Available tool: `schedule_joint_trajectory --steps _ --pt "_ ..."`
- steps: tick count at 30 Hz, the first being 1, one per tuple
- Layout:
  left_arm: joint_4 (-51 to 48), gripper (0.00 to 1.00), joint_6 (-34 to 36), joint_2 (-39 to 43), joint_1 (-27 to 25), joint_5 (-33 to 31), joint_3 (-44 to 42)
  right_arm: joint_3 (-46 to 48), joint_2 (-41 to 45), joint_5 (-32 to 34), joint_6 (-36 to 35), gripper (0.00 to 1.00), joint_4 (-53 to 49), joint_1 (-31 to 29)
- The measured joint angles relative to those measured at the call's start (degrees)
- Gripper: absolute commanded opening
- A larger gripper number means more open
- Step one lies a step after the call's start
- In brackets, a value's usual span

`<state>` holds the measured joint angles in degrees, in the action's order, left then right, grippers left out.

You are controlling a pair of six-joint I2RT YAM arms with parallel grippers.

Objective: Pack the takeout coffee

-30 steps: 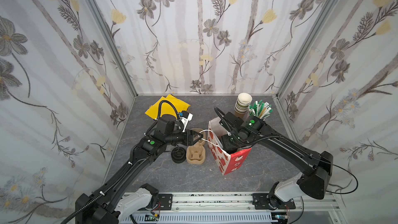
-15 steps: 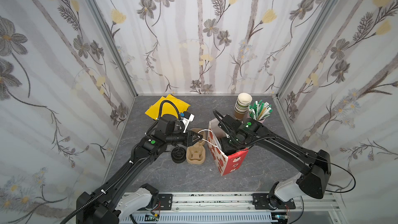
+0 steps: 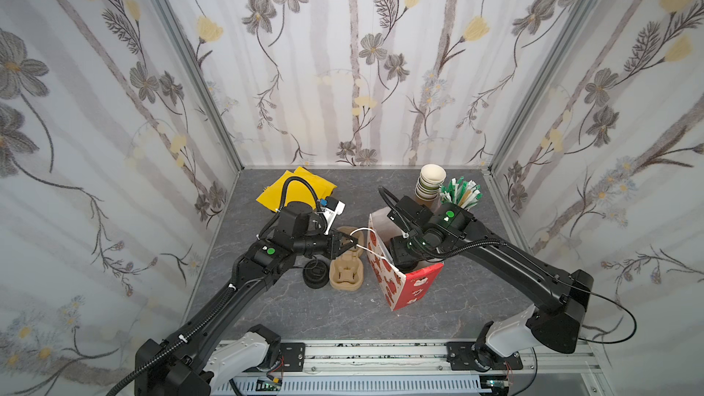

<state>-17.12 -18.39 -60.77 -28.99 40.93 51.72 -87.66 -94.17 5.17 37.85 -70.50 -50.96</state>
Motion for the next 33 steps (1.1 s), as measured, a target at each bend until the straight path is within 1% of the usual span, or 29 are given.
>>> schedule_joint_trajectory --steps 6,17,33 --pt "0.2 0.00 0.0 -0.1 0.0 0.2 -0.1 -0.7 0.7 0.7 1.6 0.68 -2.3 -0.7" --pt "0.3 0.00 0.0 -0.1 0.0 0.3 -0.2 -1.2 -0.9 0.7 2.4 0.68 -3.8 -1.1" --pt "0.3 0.00 -0.1 0.1 0.0 0.3 -0.4 4.9 -2.3 -1.0 2.2 0.68 2.8 -0.7"
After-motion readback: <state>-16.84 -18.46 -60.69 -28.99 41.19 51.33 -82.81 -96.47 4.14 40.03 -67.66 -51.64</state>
